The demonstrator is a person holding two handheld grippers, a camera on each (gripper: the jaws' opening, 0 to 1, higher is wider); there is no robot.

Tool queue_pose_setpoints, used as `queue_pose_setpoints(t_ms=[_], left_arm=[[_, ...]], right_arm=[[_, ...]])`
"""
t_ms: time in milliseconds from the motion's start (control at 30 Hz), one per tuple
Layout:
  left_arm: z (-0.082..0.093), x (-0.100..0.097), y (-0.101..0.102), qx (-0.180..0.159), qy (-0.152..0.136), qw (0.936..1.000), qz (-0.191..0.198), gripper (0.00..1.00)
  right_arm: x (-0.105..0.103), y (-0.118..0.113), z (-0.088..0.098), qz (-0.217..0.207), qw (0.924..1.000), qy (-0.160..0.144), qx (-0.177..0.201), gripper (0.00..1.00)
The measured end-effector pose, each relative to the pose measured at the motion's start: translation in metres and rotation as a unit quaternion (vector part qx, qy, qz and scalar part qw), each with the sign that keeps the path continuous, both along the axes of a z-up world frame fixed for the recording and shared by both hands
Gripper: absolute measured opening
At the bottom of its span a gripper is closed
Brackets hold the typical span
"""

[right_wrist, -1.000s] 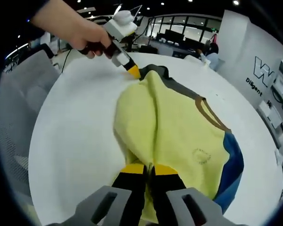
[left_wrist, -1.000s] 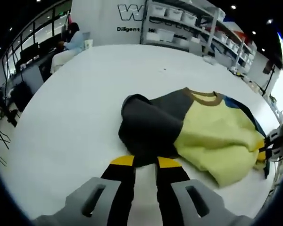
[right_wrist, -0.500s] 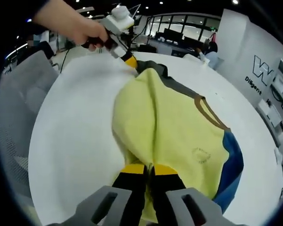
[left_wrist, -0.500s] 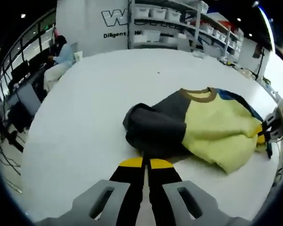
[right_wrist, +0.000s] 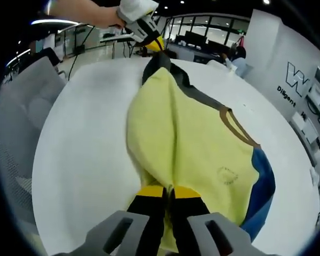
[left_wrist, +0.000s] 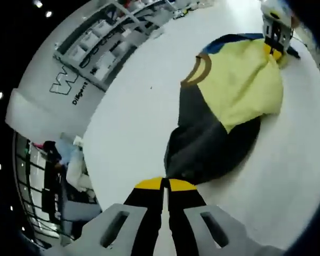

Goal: Fold the garment on the visible template until the final outline fits inside the template.

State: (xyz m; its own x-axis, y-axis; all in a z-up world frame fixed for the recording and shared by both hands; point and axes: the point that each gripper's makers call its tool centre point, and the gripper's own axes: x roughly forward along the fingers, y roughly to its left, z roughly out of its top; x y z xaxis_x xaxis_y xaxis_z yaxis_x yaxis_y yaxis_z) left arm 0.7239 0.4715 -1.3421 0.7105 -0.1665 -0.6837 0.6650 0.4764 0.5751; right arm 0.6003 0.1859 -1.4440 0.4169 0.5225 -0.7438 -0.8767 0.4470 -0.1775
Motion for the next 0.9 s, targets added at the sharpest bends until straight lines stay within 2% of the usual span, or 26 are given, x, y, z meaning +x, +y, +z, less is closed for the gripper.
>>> queue_pose_setpoints(t_ms=[33,67,100,133,167,200,233,267,300,333,367,400,433,467,533,600,633,667,700,733,767,833,867,900], left_arm=[[0.006,0.002,-0.010,-0.057,0.001,0.9982,0.017,0.06],[0.010,0.003,-0.019,-0.099,0.004,0.9949,0.021,0.07],[0.015,0.005,-0.028,-0.133,0.001,0.9907,0.027,0.07],[0.016,0.007,-0.033,-0.148,0.002,0.9886,0.027,0.07],[0.017,0.006,-0.043,-0.180,0.010,0.9833,0.026,0.07],[0.020,0.005,-0.062,-0.241,0.021,0.9698,0.029,0.07],[0.023,0.004,-0.074,-0.275,0.025,0.9605,0.037,0.07],[0.024,0.004,-0.084,-0.293,0.030,0.9547,0.039,0.07],[0.025,0.002,-0.097,-0.329,0.044,0.9426,0.036,0.07],[0.027,0.001,-0.112,-0.369,0.052,0.9273,0.037,0.07],[0.029,0.001,-0.119,-0.379,0.052,0.9235,0.032,0.07],[0.031,0.000,-0.133,-0.412,0.064,0.9084,0.028,0.06],[0.031,-0.003,-0.142,-0.432,0.077,0.8982,0.023,0.06],[0.026,-0.010,-0.152,-0.441,0.104,0.8911,0.021,0.08],[0.017,-0.011,-0.149,-0.424,0.099,0.9002,0.019,0.21],[0.016,-0.017,-0.143,-0.424,0.099,0.9002,0.018,0.24],[0.016,-0.014,-0.126,-0.412,0.074,0.9075,0.037,0.24],[0.017,-0.012,-0.114,-0.408,0.054,0.9097,0.053,0.24],[0.020,-0.011,-0.095,-0.423,0.034,0.9017,0.083,0.25],[0.015,-0.013,-0.085,-0.421,0.032,0.9014,0.098,0.24],[0.004,-0.017,-0.073,-0.402,0.039,0.9078,0.115,0.23],[-0.032,-0.036,-0.062,-0.341,0.086,0.9285,0.119,0.21],[-0.042,-0.042,-0.061,-0.328,0.098,0.9320,0.119,0.22],[-0.052,-0.049,-0.059,-0.318,0.113,0.9329,0.125,0.23]], right_arm=[[0.000,0.000,0.000,0.000,1.0000,0.000,0.000,0.00],[0.000,0.000,0.000,-0.001,1.0000,0.000,0.000,0.00],[0.000,0.000,0.000,-0.001,1.0000,0.000,0.000,0.00],[0.000,0.000,0.000,-0.001,1.0000,0.001,0.000,0.00],[0.000,0.000,0.000,-0.001,1.0000,0.001,-0.001,0.00],[0.000,0.000,-0.001,-0.001,1.0000,0.000,-0.001,0.00],[0.000,0.000,-0.001,-0.001,1.0000,0.001,0.000,0.00],[0.000,0.000,-0.001,-0.001,1.0000,0.001,0.000,0.00],[0.000,0.000,0.000,-0.001,1.0000,0.001,0.000,0.00],[0.000,0.000,0.000,-0.001,1.0000,0.001,0.000,0.00],[0.000,0.000,-0.001,-0.001,1.0000,0.001,0.000,0.00],[0.000,0.000,-0.001,-0.001,1.0000,0.001,0.000,0.00],[0.000,0.000,-0.001,-0.002,1.0000,0.001,0.000,0.00],[0.000,0.000,-0.001,-0.002,1.0000,0.001,0.001,0.00],[0.000,0.000,-0.001,-0.002,1.0000,0.002,0.001,0.00],[0.000,0.000,-0.001,-0.001,1.0000,0.003,0.000,0.00],[0.000,0.000,-0.001,-0.002,1.0000,0.003,0.001,0.00],[0.000,-0.001,0.000,-0.002,1.0000,0.003,0.001,0.00],[0.000,-0.001,-0.001,-0.003,1.0000,0.002,0.003,0.00],[0.000,-0.001,-0.001,-0.004,1.0000,0.002,0.003,0.00],[0.000,-0.001,-0.001,-0.004,1.0000,0.002,0.004,0.00],[0.000,0.000,-0.001,-0.004,1.0000,0.002,0.005,0.00],[0.000,0.000,-0.001,-0.003,1.0000,0.002,0.005,0.00],[0.000,0.000,-0.001,-0.004,1.0000,0.002,0.005,0.00]])
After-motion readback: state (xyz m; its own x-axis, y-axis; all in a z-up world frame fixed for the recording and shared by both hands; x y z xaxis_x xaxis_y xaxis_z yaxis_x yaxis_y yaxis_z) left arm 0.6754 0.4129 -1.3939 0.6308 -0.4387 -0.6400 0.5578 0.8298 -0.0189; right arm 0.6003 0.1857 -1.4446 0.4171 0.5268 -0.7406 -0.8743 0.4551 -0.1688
